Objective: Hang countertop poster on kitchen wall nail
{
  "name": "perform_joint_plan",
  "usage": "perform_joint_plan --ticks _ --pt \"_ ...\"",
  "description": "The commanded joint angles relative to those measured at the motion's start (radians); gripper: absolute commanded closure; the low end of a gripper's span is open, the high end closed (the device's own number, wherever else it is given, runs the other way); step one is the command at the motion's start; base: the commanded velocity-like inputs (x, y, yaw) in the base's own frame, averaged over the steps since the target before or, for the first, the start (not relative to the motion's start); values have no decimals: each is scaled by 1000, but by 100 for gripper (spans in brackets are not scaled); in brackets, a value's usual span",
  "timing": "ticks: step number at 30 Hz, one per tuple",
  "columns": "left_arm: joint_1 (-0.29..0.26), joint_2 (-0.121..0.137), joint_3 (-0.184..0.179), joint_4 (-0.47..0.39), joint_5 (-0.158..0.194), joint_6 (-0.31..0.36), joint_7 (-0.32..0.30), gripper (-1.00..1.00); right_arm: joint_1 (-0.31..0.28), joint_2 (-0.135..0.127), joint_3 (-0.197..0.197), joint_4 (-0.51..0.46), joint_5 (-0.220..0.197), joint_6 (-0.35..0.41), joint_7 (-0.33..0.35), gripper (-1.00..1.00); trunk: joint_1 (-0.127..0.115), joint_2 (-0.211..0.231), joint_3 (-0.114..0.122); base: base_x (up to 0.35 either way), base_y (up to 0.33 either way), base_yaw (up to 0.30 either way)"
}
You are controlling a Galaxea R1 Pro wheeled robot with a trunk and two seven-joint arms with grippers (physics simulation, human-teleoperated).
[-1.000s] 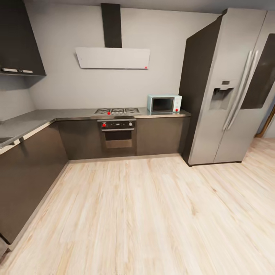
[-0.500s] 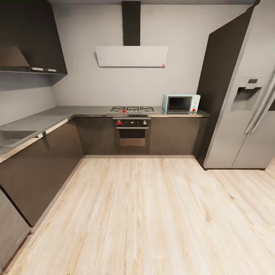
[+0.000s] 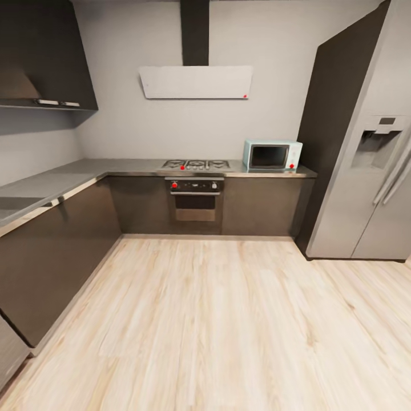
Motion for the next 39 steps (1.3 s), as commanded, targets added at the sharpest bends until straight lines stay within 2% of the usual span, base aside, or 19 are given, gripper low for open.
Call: perform_joint_plan --ticks 1,6,34,39 --pt "0 0 1 -1 0 -1 0 -100 -1 0 2 1 8 -2 -6 -100 0 0 -1 261 -223 1" --pt "1 0 3 -1 0 -1 0 -100 -1 3 2 1 6 -4 -9 -100 0 0 -1 285 -185 156" --pt "1 0 4 -1 0 -2 0 -100 -1 6 2 1 7 -4 -11 -100 0 0 -1 308 -141 285" --pt "0 0 4 -1 0 -2 0 -100 -1 5 2 1 6 -4 -9 -100 0 0 -2 309 -139 165"
